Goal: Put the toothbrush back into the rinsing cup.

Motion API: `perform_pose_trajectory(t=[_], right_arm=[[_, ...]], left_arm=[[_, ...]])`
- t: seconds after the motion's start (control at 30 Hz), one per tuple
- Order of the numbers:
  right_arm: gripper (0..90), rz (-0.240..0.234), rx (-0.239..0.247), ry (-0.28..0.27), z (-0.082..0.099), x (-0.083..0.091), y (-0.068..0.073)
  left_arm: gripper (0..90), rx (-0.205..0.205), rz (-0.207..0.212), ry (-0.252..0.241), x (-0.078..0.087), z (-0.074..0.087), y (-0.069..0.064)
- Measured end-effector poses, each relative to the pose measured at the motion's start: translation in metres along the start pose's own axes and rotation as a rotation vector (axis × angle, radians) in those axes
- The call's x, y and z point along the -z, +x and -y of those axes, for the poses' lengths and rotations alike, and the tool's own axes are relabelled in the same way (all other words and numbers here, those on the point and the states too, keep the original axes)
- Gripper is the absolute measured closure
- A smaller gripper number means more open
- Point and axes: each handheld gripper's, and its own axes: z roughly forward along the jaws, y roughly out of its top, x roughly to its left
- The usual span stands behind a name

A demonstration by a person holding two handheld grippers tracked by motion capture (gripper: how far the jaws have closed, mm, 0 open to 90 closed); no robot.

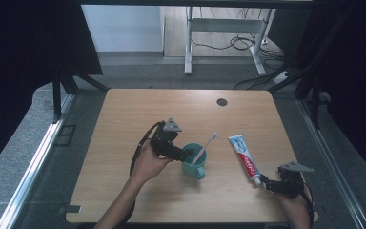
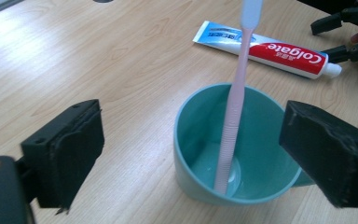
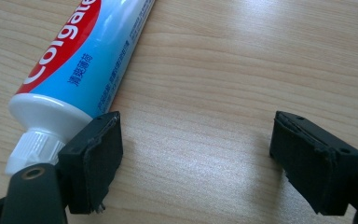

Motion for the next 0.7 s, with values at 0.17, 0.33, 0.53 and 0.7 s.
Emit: perform_pose_trajectory(t=[0.17, 0.33, 0.53, 0.7], right_arm=[[16.7, 0.000, 0.000, 0.000, 0.000, 0.000, 0.000], [16.7, 0.000, 0.000, 0.000, 0.000, 0.000, 0.000], [16.7, 0.000, 0.000, 0.000, 0.000, 0.000, 0.000], [16.7, 0.000, 0.002, 0.001, 0.000, 0.000, 0.000]], left_arm=[[2.6, 0.005, -0.009, -0.005, 0.007, 0.003, 0.003], [1.6, 0.012, -0.023, 0.000, 0.014, 0.009, 0.008], [1.0, 0.016, -0.047, -0.003, 0.022, 0.019, 0.014], [0.9, -0.001, -0.082, 0.003, 0.029, 0.027, 0.017]])
